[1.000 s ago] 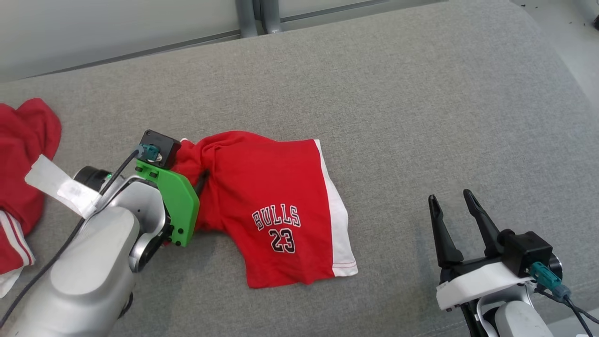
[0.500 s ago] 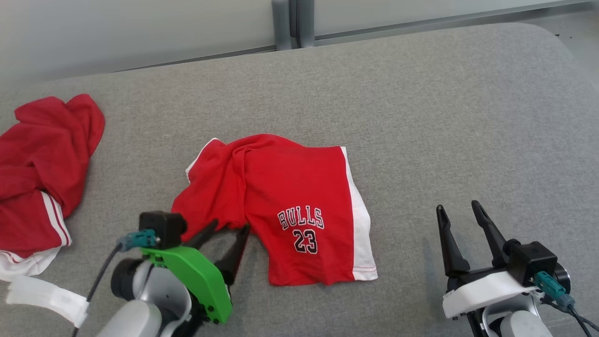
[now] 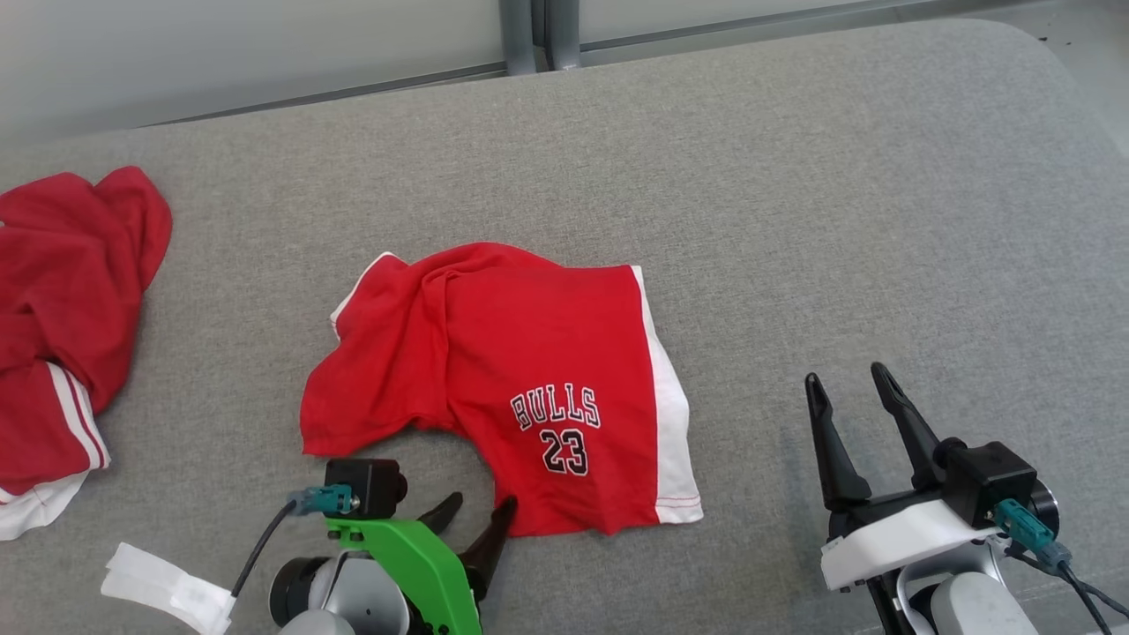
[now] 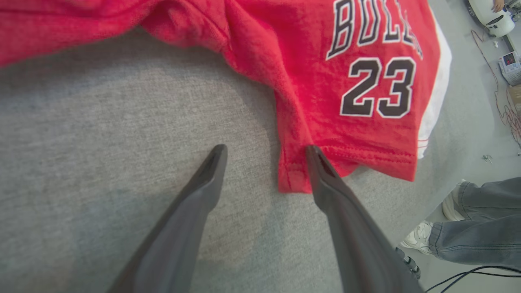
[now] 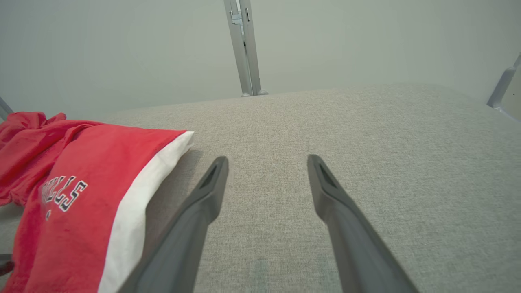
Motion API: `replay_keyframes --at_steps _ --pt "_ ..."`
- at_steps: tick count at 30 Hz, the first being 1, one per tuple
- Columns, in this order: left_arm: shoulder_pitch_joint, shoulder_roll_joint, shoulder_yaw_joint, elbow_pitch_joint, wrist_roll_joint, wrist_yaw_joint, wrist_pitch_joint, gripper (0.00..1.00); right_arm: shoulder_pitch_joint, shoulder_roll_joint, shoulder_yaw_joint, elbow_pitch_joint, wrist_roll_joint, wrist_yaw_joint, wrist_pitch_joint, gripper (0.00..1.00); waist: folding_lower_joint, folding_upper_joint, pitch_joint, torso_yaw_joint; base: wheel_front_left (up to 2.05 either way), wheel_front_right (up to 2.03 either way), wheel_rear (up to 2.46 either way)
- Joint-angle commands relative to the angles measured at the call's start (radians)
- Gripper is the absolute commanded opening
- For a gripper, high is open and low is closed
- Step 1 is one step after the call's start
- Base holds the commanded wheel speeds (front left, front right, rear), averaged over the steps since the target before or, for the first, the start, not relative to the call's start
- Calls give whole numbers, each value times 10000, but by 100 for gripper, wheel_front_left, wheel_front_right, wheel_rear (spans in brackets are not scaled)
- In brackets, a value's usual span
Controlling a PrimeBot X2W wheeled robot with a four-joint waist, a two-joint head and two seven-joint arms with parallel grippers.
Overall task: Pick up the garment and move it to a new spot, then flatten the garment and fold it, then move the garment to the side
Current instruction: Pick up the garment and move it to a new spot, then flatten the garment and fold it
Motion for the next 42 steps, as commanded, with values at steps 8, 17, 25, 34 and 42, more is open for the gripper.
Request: replay_keyframes --at_steps 8,17,25,34,42 --pt "-157 -298 -118 642 -390 -457 19 100 -29 -27 -65 -49 138 1 -32 100 0 81 142 -473 0 0 0" --pt "-228 -150 -160 769 -654 -1012 227 0 -12 -24 -184 -29 167 1 -32 100 0 81 141 -365 0 0 0" --pt "476 1953 341 -756 -1036 -1128 1169 0 240 -28 -369 36 220 1 -32 100 0 81 -53 68 0 0 0" --pt "804 4488 977 -1470 -1549 -1028 2838 0 219 -25 -299 185 125 1 -32 100 0 81 -179 680 0 0 0" --pt "-311 4914 1002 -728 -1054 -898 3507 0 136 -30 -253 271 13 1 -32 100 0 81 -223 1048 0 0 0"
